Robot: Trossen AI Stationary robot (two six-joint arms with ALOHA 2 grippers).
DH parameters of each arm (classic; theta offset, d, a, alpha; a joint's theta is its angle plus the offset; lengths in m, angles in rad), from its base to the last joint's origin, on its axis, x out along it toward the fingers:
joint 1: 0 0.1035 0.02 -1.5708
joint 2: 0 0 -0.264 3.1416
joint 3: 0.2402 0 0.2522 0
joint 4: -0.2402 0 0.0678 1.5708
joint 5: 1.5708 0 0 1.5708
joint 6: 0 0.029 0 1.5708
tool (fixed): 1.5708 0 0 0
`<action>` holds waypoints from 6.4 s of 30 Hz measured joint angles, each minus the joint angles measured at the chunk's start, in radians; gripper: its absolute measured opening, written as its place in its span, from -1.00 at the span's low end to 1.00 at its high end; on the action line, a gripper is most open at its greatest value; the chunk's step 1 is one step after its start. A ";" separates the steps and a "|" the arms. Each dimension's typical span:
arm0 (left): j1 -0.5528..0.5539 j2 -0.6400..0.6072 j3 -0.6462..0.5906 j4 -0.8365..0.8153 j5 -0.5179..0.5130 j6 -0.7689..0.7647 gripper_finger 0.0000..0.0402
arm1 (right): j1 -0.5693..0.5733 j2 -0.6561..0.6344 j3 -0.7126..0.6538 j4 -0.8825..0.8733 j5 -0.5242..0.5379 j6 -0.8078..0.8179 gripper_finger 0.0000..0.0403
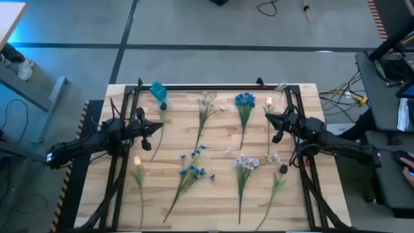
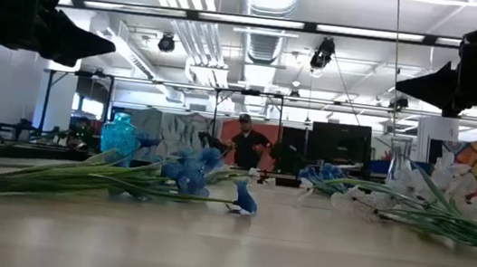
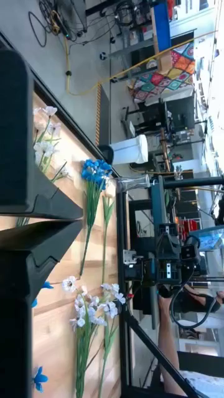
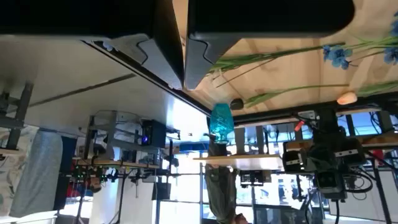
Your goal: Sort flowers into vase by color
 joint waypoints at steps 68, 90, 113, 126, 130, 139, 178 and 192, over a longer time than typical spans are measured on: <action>0.000 0.000 0.000 0.000 0.000 0.000 -1.00 | 0.000 0.000 0.000 0.000 0.000 0.000 -0.95; 0.002 0.000 0.000 0.012 -0.149 0.000 -1.00 | 0.000 0.000 0.000 0.000 0.000 0.000 -0.95; 0.003 0.002 0.000 0.267 -0.160 0.015 -1.00 | 0.000 0.000 0.000 0.000 0.000 0.000 -0.95; 0.002 0.140 0.077 0.123 -0.116 -0.102 -1.00 | 0.000 0.000 0.000 0.000 0.000 0.000 -0.95; 0.002 0.244 0.224 -0.190 -0.207 -0.227 -1.00 | 0.000 0.000 0.000 0.000 0.000 0.000 -0.95; 0.000 0.492 0.418 -0.568 -0.230 -0.538 -1.00 | 0.000 0.000 0.000 0.000 0.000 0.000 -0.95; 0.366 1.357 0.733 -0.712 -0.090 -0.575 -0.28 | 0.000 0.000 0.000 0.000 0.000 0.000 -0.95; 0.386 1.530 0.734 -0.658 -0.086 -0.520 -0.35 | 0.000 0.000 0.000 0.000 0.000 0.000 -0.95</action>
